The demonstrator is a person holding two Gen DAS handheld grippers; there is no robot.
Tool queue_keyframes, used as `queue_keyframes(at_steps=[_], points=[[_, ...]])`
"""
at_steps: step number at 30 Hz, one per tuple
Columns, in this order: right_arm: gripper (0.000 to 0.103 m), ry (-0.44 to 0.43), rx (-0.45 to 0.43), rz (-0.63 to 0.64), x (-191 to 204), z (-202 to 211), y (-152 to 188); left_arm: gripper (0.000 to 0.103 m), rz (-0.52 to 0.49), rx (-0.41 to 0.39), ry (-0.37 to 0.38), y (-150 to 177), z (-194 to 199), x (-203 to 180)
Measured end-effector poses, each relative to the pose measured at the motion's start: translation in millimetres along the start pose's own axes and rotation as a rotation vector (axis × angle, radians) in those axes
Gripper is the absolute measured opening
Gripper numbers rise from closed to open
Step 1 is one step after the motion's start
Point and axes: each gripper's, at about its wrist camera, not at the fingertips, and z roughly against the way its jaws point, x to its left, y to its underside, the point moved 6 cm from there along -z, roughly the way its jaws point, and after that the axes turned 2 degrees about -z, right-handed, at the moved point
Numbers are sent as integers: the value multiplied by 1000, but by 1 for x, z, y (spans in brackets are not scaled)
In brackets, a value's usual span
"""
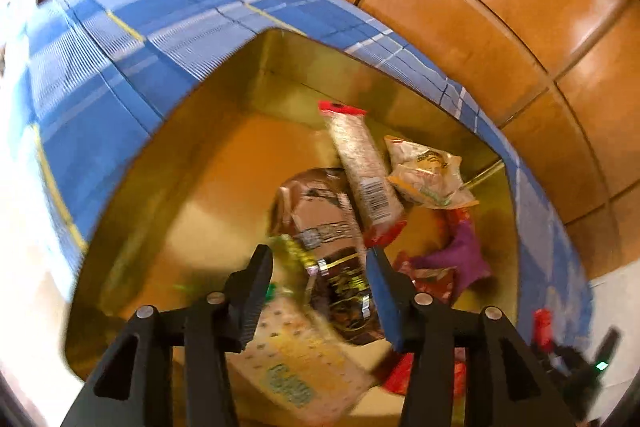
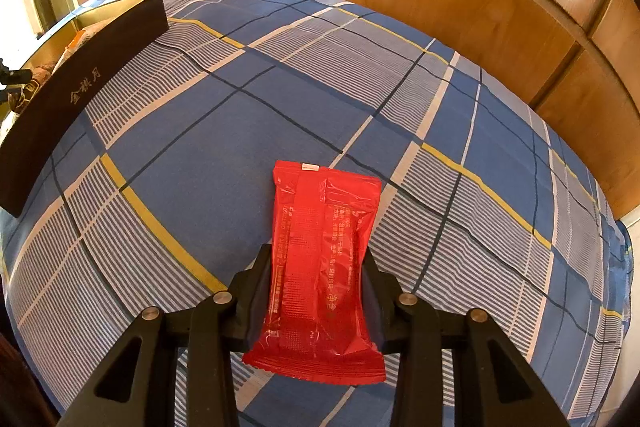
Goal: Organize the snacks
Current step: 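Carry the brown packet into the gold tray and open the left tool, then carry the red packet over the gold tray and open the right tool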
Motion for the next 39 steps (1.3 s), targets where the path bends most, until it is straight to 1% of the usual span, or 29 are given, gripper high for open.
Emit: queue_keyframes(at_steps=[6,8,11,18,23,32,39], points=[[40,5,-3,2,1,0,0,49,-98,-72,-135,8,18,4],[40,7,-3,-3,1,0,0,49,-104,-81,-152,12,24,7],[40,11,-4,-6,2,1,1,49,-131,-106,-168,13,24,-1],[40,7,2,-18,-1,0,1,49,-207,-175,-180,17,40,-19],[40,12,8,-30,-1,0,1,49,-233,-193,-167,20,48,-24],[40,40,21,-83,-2,2,2,49,-222,-190,-150,26,50,-24],[39,67,31,-150,4,8,9,51,-192,-195,-161,26,53,-10]])
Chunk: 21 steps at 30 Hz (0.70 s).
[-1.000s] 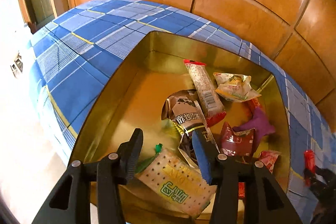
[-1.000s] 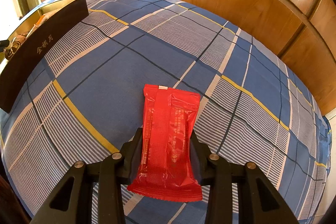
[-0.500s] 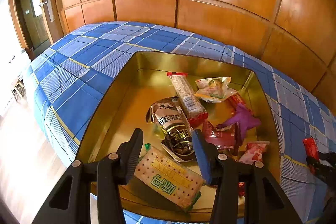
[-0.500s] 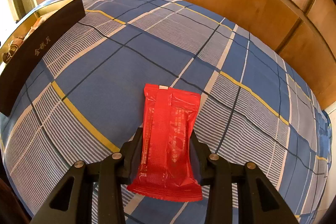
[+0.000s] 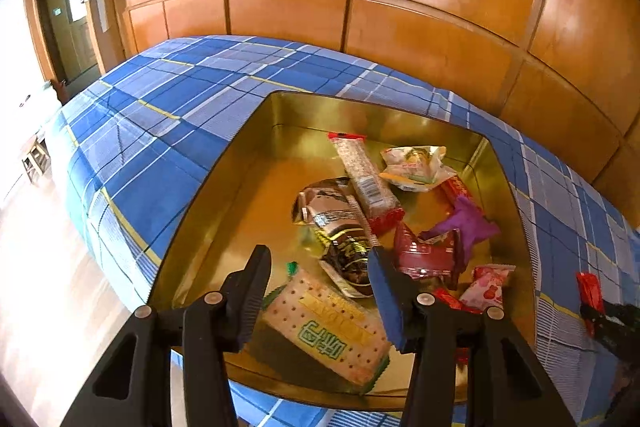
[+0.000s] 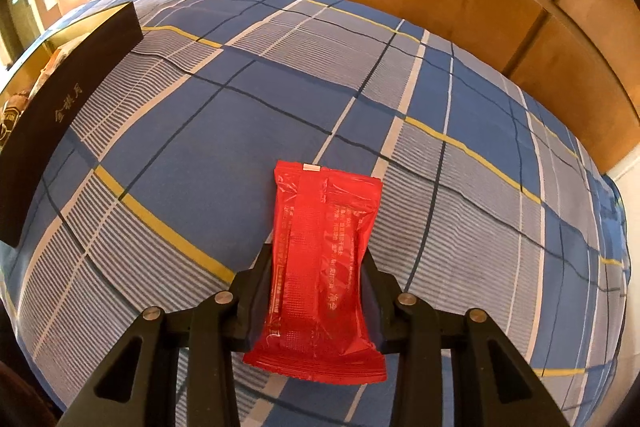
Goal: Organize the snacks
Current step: 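Carry the red packet over the gold tray and open the right tool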
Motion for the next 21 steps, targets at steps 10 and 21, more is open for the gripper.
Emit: queue_keyframes(at_steps=[10,21], points=[[39,-130,22,-27,41,16,2,51,65,-18,-44,0,2,33],[39,-342,-114,53,132,75,-46,51,105,-41,-62,1,8,55]])
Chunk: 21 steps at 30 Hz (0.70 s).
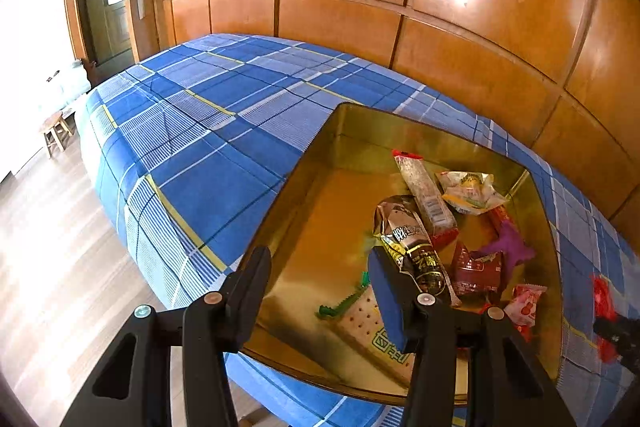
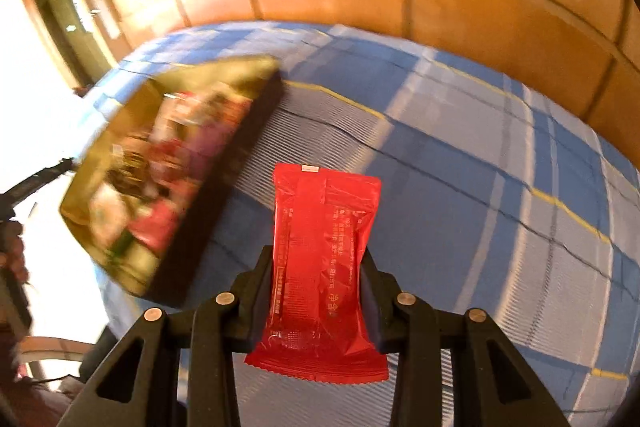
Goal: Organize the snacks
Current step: 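Carry the red packet over the gold tray and open the right tool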
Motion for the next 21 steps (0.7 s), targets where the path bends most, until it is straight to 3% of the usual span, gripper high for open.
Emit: queue_keyframes(at_steps=[8,21], points=[[39,-130,-25,153,95,-2,-33,51,-8,-12,17,-3,4,-3],[39,-170,46,187,141,-45,-39,51,8,2,19,0,-1,4]])
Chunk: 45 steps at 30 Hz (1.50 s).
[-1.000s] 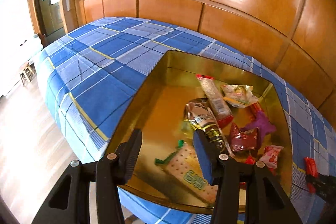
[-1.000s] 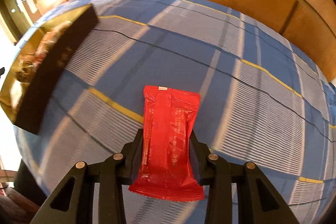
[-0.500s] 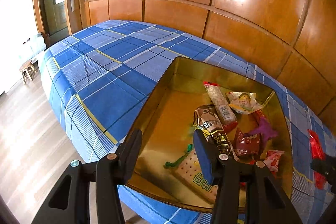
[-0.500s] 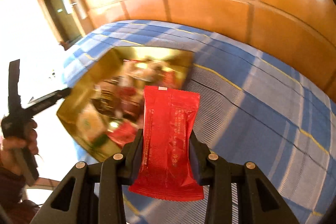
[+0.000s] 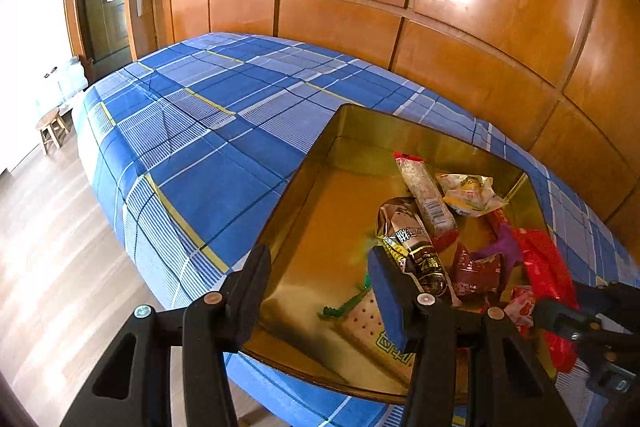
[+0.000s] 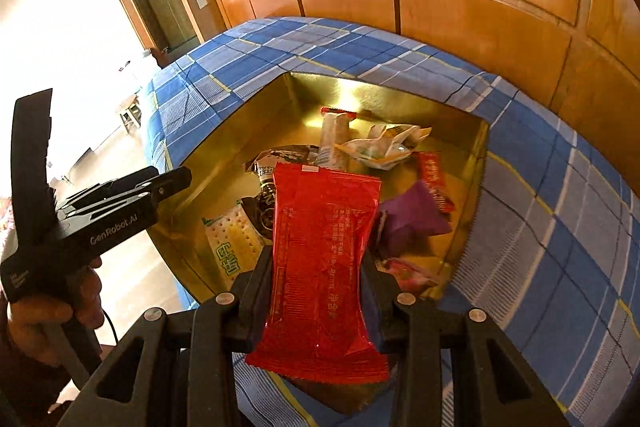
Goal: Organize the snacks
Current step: 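Carry the red packet over the gold tray and open the right tool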
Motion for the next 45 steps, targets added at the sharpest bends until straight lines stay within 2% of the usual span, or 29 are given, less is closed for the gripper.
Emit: queue_keyframes(at_steps=[18,24,28,37,45], points=[[40,20,66,-68,-5,-37,8,51,-20,22,6,4,-8,-6],[42,-27,71,-81,-2,-38,10,51,-26,19,7,4,-7,-7],[42,-37,54,-46,5,-30,12,51,-29,21,8,4,-7,-8],[22,11,84,15,10,-43,24,51,-53,15,16,6,-6,-15],[20,25,82,12,8,-50,26,53,-70,17,24,8,-4,-21]])
